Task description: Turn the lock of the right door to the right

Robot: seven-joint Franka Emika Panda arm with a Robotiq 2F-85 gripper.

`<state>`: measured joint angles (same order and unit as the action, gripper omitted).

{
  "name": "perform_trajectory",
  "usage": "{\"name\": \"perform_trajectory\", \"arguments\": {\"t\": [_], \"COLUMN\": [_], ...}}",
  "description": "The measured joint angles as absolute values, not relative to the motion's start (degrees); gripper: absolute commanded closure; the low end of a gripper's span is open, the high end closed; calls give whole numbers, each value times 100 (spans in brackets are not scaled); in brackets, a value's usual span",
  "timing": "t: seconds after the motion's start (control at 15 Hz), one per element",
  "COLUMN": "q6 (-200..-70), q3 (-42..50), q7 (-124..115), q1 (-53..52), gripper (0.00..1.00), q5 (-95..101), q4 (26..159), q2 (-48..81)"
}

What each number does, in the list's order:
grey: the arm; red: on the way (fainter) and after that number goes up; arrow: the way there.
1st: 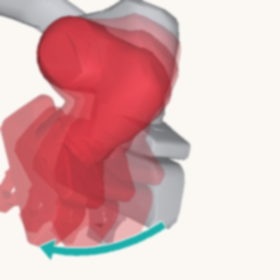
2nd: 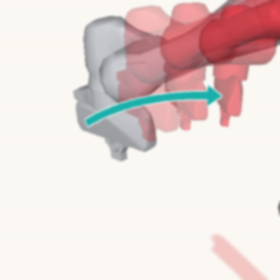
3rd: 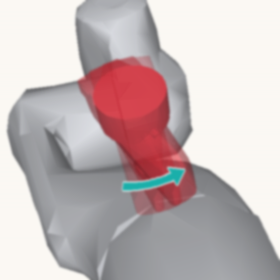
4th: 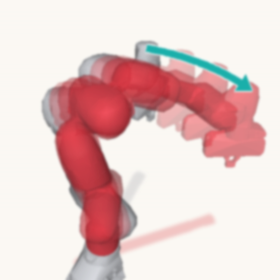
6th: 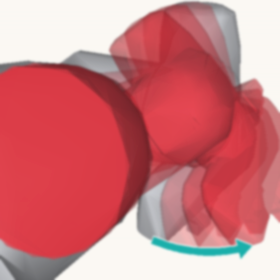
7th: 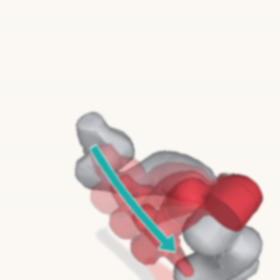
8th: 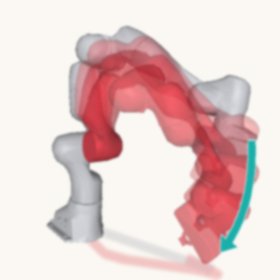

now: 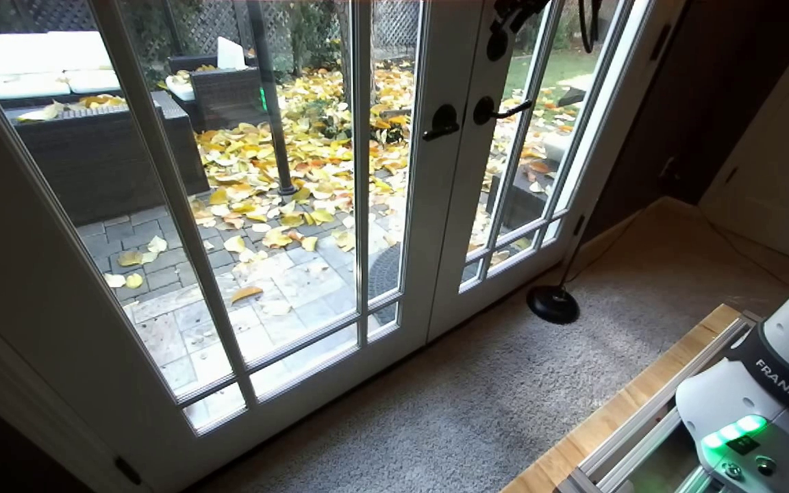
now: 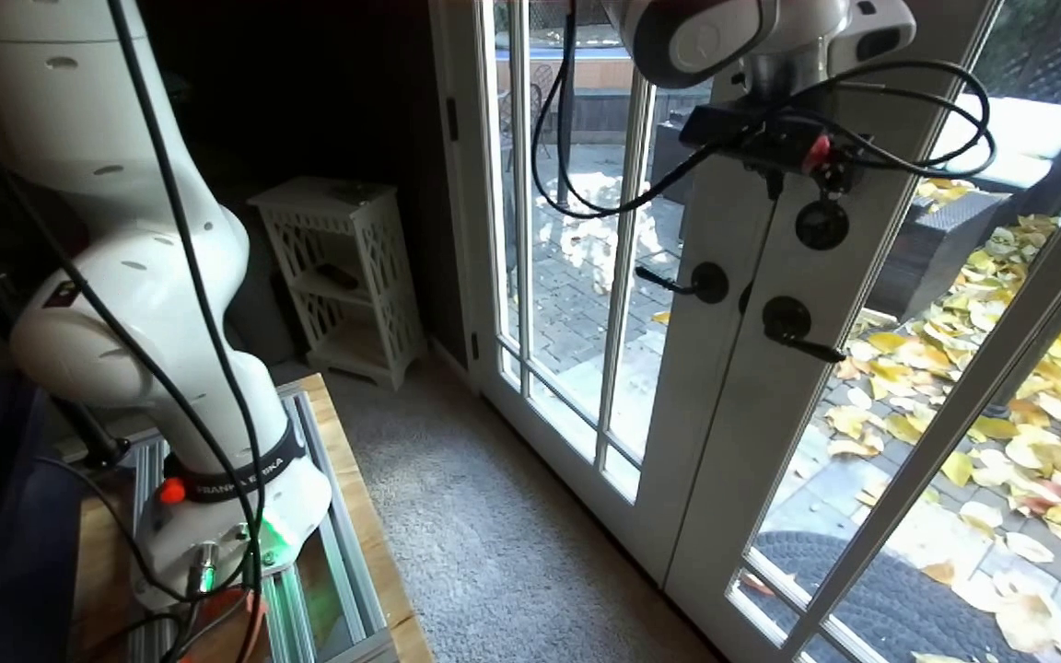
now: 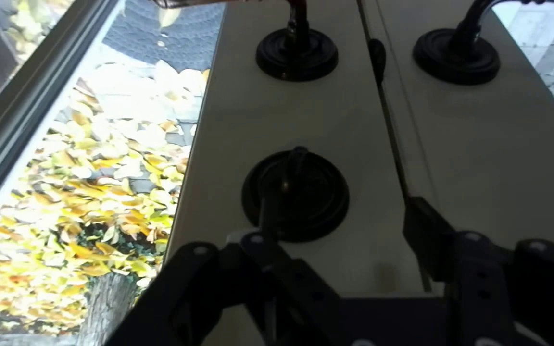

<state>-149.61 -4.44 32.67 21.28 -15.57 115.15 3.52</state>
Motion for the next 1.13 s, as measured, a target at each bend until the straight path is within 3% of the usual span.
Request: {"name": "perform_trajectory", "arguments": {"t": [0.33,0.6,1.13], "q6": [-14911,-13917,-13730], "q3": [335,425,20], "q7": [1821,807,225], "q1": [1559,1297,452], "gripper": [0,0,0], "q5": [666,2258,2264], "q4": [12015,12097,13089], "q2": [-29,-341,-1299]}}
